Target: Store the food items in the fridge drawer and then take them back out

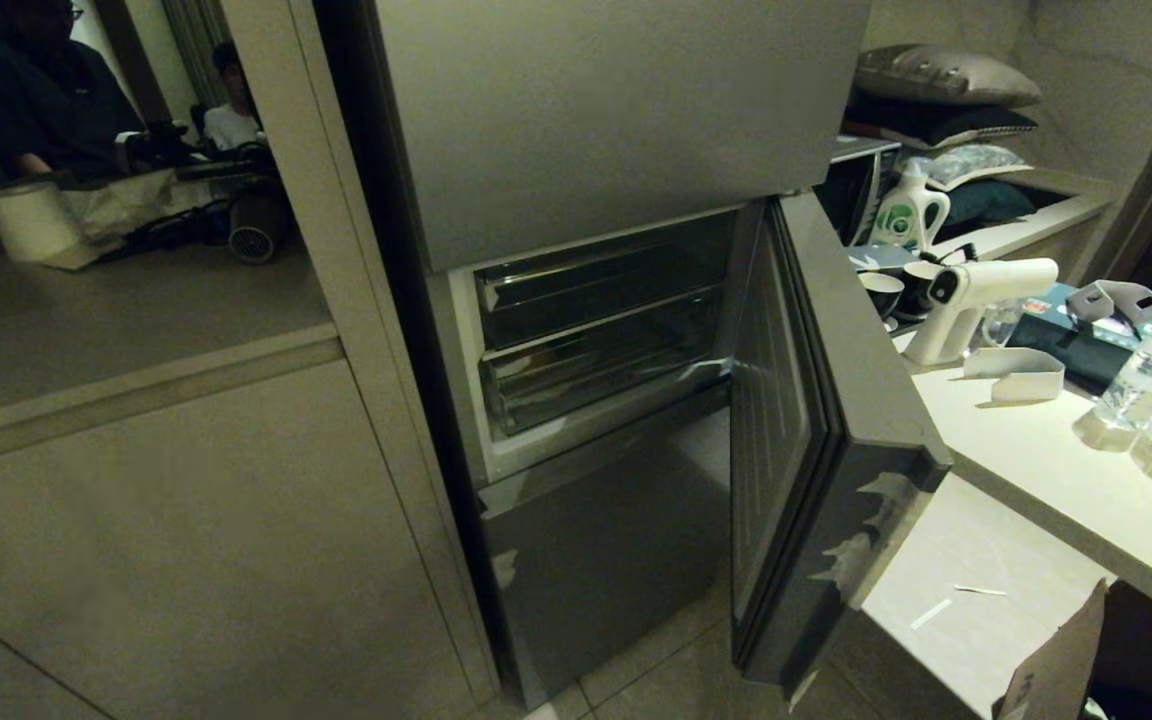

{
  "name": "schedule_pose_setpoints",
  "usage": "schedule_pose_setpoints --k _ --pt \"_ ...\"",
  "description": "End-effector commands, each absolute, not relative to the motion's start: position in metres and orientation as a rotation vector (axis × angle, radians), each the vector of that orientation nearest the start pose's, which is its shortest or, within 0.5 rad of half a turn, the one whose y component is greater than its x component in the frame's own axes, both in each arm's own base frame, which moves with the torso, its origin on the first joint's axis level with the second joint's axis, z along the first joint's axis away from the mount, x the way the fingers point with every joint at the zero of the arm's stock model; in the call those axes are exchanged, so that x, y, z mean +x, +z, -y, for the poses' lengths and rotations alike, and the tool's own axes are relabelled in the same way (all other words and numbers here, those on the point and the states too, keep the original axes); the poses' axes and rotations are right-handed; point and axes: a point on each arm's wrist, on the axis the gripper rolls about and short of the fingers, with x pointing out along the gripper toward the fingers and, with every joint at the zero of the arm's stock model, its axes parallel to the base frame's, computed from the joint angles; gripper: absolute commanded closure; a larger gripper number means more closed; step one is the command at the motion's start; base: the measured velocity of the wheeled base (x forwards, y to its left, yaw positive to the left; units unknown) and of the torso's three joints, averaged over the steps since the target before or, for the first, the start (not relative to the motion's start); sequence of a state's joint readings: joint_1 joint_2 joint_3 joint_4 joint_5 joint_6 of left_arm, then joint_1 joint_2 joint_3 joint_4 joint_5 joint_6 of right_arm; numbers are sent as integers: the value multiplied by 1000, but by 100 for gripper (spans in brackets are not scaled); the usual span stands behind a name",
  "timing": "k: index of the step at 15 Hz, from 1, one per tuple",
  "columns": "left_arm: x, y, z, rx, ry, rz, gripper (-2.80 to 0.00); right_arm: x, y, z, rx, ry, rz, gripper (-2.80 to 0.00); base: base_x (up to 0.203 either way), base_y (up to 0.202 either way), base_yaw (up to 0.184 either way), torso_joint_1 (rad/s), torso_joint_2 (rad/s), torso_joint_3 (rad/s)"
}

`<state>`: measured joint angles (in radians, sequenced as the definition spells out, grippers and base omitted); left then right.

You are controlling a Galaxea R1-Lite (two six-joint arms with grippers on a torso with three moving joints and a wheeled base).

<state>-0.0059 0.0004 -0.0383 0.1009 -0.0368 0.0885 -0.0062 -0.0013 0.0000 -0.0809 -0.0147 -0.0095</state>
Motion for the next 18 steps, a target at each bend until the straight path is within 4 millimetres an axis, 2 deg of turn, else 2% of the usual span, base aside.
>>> schedule_pose_setpoints --k 1,4,6,10,12,18 --pt "-26 76 1 88 -46 -61 0 -22 80 0 -25 -13 70 0 0 0 0 0 0 0" --pt "-26 76 1 86 -44 -61 0 -35 115 -2 -32 94 132 0 0 0 0 0 0 0" --pt "-26 76 1 86 -44 -61 0 -29 122 -7 -25 290 13 0 0 0 0 0 0 0" --pt "-26 76 1 86 -44 -61 0 7 133 -10 24 536 -213 0 0 0 0 0 0 0" --pt "-26 76 1 86 -44 -61 0 29 138 -17 21 650 -291 0 0 0 0 0 0 0" --pt "-26 76 1 86 -43 -63 0 87 152 -48 25 652 -289 0 0 0 0 0 0 0"
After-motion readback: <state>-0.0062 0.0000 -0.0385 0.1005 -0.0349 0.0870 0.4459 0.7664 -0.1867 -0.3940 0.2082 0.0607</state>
